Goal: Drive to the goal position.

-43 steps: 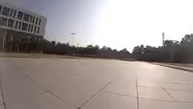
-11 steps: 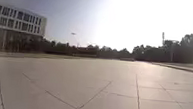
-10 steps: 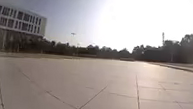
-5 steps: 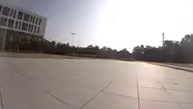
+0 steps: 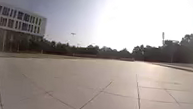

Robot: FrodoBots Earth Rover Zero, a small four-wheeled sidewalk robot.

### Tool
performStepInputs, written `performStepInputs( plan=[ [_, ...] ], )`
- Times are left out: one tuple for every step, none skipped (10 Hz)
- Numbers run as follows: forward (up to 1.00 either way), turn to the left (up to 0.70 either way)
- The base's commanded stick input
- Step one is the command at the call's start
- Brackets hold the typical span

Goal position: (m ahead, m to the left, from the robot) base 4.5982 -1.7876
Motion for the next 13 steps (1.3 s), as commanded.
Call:
performStepInputs(
  plan=[
    [0.07, 0.00],
    [0.07, 0.00],
    [0.07, 0.00],
    [0.07, 0.00],
    [0.07, 0.01],
    [0.06, 0.00],
    [0.06, 0.00],
    [0.06, 0.01],
    [0.06, 0.01],
    [0.06, 0.00],
    [0.06, 0.00],
    [0.07, 0.01],
    [0.07, 0.01]
  ],
)
